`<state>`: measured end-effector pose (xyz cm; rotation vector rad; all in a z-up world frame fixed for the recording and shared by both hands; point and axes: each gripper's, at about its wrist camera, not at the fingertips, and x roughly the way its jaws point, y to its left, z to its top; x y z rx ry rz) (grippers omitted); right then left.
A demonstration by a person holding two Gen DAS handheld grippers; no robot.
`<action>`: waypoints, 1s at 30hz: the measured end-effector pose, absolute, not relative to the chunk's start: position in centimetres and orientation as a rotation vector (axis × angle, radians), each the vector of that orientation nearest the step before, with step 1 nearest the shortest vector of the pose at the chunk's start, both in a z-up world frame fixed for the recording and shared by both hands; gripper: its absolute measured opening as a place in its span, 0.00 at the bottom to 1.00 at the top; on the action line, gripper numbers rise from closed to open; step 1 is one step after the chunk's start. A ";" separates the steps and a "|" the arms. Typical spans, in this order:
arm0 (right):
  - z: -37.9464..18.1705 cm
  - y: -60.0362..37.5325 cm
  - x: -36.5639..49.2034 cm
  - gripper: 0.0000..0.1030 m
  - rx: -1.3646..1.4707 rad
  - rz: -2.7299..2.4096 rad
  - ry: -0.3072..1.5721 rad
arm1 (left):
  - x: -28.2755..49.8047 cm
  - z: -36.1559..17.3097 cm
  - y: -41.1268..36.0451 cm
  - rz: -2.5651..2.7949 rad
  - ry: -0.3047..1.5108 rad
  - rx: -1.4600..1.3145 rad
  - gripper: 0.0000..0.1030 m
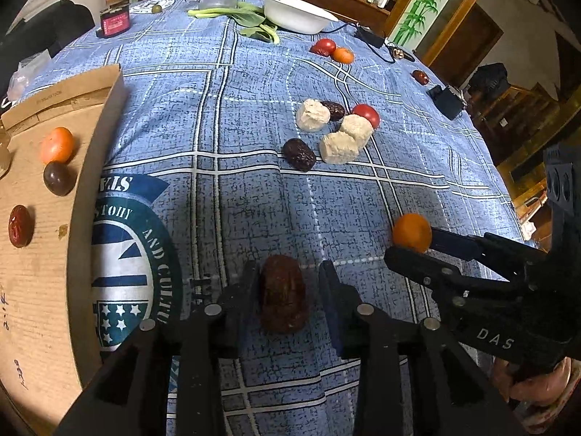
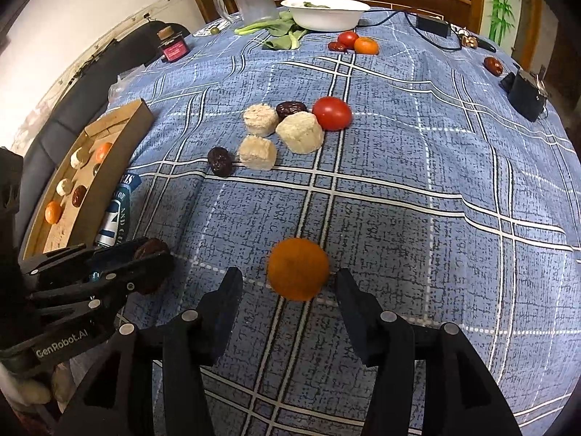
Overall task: Organize fruits
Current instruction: 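Carry the red date over the table with the left gripper while the right gripper grasps a mandarin, then lower the red date and mandarin into the box, open both grippers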
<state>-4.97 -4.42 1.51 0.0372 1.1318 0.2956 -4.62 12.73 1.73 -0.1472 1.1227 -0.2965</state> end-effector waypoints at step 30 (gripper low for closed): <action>8.1 4.5 -5.5 0.34 0.015 0.485 1.043 | -9.1 7.6 29.7 -0.033 0.981 -0.434 0.24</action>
